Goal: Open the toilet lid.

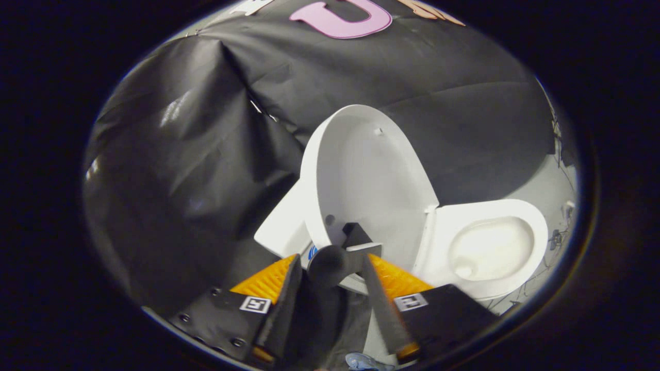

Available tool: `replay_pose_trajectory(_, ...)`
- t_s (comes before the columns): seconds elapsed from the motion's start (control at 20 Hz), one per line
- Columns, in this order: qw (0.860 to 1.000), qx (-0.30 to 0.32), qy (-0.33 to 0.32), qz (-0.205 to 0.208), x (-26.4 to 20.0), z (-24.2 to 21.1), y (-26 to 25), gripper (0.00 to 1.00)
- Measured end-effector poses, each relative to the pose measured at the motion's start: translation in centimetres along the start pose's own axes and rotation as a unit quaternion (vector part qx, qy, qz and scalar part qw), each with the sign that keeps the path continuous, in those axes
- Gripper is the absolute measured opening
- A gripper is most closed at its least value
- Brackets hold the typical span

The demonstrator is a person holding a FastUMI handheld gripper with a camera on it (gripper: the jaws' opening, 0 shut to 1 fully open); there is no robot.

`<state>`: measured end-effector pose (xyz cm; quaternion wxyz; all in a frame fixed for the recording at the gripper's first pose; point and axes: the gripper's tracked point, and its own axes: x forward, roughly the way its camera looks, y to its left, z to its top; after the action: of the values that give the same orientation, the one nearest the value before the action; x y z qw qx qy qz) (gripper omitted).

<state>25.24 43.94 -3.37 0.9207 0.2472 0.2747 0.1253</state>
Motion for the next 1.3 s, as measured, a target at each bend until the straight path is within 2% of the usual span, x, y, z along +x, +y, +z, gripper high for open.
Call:
replay_pose_trajectory(0.05,1.0,0.0,-0.005,0.0,-0.5,0.5,-0.7,0.85)
replay_pose_trajectory(0.15,1.0,0.0,-0.01,0.003,-0.9,1.0,-1.4,0.96)
replay_pose_trajectory(0.2,1.0,-0.003,-0.01,0.007,-1.2,1.3,-1.4,0.98)
replay_pose_trajectory(0.3,1.0,-0.022,-0.018,0.001,-2.1,2.3,-1.7,0.99)
replay_pose_trajectory(0.45,0.996,-0.068,-0.05,-0.025,-4.1,6.8,-2.6,0.99)
replay_pose_trajectory(0.7,0.988,-0.12,-0.085,-0.054,-7.9,11.8,-4.6,0.99)
replay_pose_trajectory(0.95,0.975,-0.175,-0.116,-0.079,-12.8,12.0,-7.9,0.99)
replay_pose_trajectory(1.15,0.97,-0.178,-0.141,-0.09,-15.9,12.6,-10.3,0.99)
replay_pose_trajectory(1.3,0.961,-0.194,-0.168,-0.107,-18.9,13.2,-12.9,0.99)
